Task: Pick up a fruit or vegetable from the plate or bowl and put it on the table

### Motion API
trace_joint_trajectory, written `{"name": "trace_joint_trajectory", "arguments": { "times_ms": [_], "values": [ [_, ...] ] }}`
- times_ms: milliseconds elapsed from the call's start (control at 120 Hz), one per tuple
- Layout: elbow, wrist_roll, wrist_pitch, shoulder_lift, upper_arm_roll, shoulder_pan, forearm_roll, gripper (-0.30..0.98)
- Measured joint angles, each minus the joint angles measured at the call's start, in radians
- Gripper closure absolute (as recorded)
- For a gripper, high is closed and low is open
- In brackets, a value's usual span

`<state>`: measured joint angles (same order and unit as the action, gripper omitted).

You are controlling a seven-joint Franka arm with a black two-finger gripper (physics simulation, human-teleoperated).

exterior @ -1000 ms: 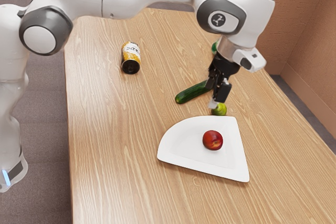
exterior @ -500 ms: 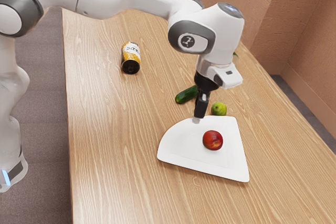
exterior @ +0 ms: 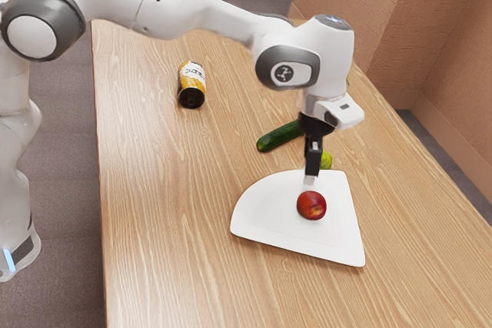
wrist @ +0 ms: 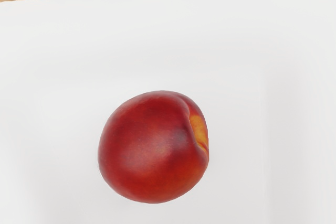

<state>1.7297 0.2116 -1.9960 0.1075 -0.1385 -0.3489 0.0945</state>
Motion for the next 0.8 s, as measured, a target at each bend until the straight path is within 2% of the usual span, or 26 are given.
{"name": "trace_joint_trajectory", "arguments": {
  "times_ms": [117,258,608,800],
  "values": [
    [-0.004,0.014,-0.007,0.017,0.003,0.037,0.003,0.00],
    [0.015,0.028,-0.010,0.018,0.009,0.026,0.018,0.00],
    [-0.076,0.065,-0.011,0.099,0.041,0.044,0.038,0.00],
    [-0.041,0.079,-0.008,0.094,0.061,0.044,0.051,0.00]
  ]
}}
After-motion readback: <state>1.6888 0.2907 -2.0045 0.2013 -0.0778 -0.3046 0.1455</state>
